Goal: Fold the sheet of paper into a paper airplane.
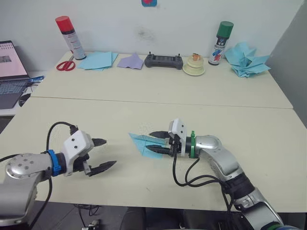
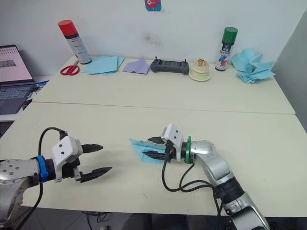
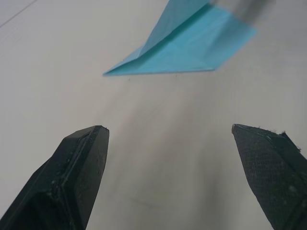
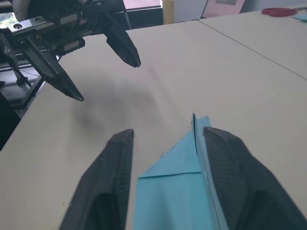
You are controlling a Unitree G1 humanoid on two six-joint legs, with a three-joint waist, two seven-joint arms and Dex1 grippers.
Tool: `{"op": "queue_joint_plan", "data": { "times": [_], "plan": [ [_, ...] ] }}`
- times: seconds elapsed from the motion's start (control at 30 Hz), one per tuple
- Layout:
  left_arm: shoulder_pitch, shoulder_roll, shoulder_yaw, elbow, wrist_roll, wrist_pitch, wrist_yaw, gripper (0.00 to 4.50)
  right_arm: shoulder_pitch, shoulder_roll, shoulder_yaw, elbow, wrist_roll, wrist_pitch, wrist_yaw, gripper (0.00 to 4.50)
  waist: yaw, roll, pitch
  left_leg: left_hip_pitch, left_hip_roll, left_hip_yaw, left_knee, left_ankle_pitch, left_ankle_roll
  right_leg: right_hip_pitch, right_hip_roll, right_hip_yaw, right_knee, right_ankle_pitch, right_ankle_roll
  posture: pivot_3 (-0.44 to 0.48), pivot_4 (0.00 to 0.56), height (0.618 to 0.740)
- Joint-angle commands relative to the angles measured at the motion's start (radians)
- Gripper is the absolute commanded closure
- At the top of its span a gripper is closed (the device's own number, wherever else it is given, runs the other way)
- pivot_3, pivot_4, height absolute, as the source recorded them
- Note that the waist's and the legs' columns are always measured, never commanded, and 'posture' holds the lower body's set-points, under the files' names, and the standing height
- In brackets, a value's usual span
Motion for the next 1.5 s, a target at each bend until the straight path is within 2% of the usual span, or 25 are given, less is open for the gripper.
{"op": "queue_joint_plan", "data": {
  "times": [0.03,0.13,0.3,0.5,0.63,0.73,0.9,1.03,1.23,1.4,1.5],
  "plan": [
    [-0.021,0.009,-0.009,-0.030,-0.020,-0.001,0.040,0.00,-0.014,-0.006,0.000,0.013,-0.028,-0.072,0.007,3.44,0.000,0.000,0.000,0.000,0.000,0.000,0.000,0.000,0.000,0.000,0.000,0.000,0.000,0.000,-0.001,0.000,0.150,0.740],
    [-0.045,0.015,-0.033,-0.018,-0.020,-0.011,0.059,0.00,-0.011,-0.028,0.000,0.043,-0.061,-0.148,0.016,4.48,0.000,0.000,0.000,0.001,0.000,0.000,-0.001,0.000,0.000,0.000,0.000,0.000,0.000,0.002,-0.004,0.000,0.150,0.740],
    [-0.121,0.012,-0.055,-0.016,-0.075,0.033,0.078,0.00,0.029,-0.124,-0.009,0.010,-0.058,-0.230,0.101,4.48,0.003,0.000,0.000,0.001,0.000,0.000,-0.001,0.000,0.000,0.000,0.001,0.000,0.000,0.002,-0.004,0.000,0.150,0.740],
    [-0.229,-0.006,-0.155,-0.013,-0.097,0.081,0.104,0.00,0.092,-0.214,0.006,-0.081,-0.045,-0.177,0.156,4.48,0.001,0.000,0.000,0.002,0.000,0.000,-0.001,0.000,0.000,0.001,0.001,0.000,0.000,0.002,-0.003,0.000,0.150,0.740],
    [-0.327,-0.053,-0.266,0.034,-0.043,0.061,0.154,0.00,0.116,-0.211,0.026,-0.130,-0.035,-0.040,0.139,4.48,0.001,0.000,0.000,0.003,0.000,0.000,-0.001,0.000,0.000,0.001,0.001,0.000,0.000,0.000,-0.001,0.000,0.150,0.740],
    [-0.368,-0.089,-0.324,0.065,-0.015,0.060,0.191,0.00,0.120,-0.210,0.038,-0.136,-0.046,-0.046,0.151,4.48,-0.001,0.000,0.000,0.003,0.000,0.000,-0.001,0.000,0.000,0.001,0.001,0.001,0.001,0.000,-0.001,0.000,0.150,0.740],
    [-0.355,-0.122,-0.398,0.107,0.013,0.020,0.196,0.00,0.132,-0.216,0.034,-0.168,-0.028,-0.051,0.169,4.48,-0.001,0.000,0.000,0.003,0.000,0.001,-0.001,0.000,0.000,0.001,0.001,0.002,0.000,0.001,-0.001,0.000,0.150,0.740],
    [-0.345,-0.124,-0.428,0.139,0.026,-0.040,0.171,0.89,0.141,-0.218,0.025,-0.208,0.016,-0.017,0.188,4.50,0.000,0.000,0.000,0.003,0.000,0.000,-0.002,0.000,0.000,0.001,0.001,0.001,0.000,0.000,-0.001,0.000,0.150,0.740],
    [-0.349,-0.136,-0.436,0.185,-0.005,-0.069,0.129,2.84,0.146,-0.219,0.036,-0.199,0.015,-0.015,0.192,4.50,0.000,0.000,0.000,0.003,0.000,0.000,-0.001,0.000,0.000,0.001,0.001,0.001,0.000,0.000,0.001,0.000,0.150,0.740],
    [-0.320,-0.113,-0.438,0.157,-0.034,-0.047,0.083,4.37,0.154,-0.224,0.047,-0.189,-0.001,-0.033,0.195,4.50,0.000,0.000,0.000,0.003,0.000,0.000,-0.002,0.000,0.000,0.001,0.001,0.002,0.000,0.000,0.001,0.000,0.150,0.740],
    [-0.309,-0.085,-0.456,0.155,-0.016,-0.029,0.067,4.45,0.158,-0.227,0.053,-0.177,-0.011,-0.051,0.196,4.50,0.000,0.000,0.000,0.003,0.000,0.000,-0.002,0.000,0.000,0.001,0.001,0.001,0.000,0.000,0.001,0.000,0.150,0.740]
  ]
}}
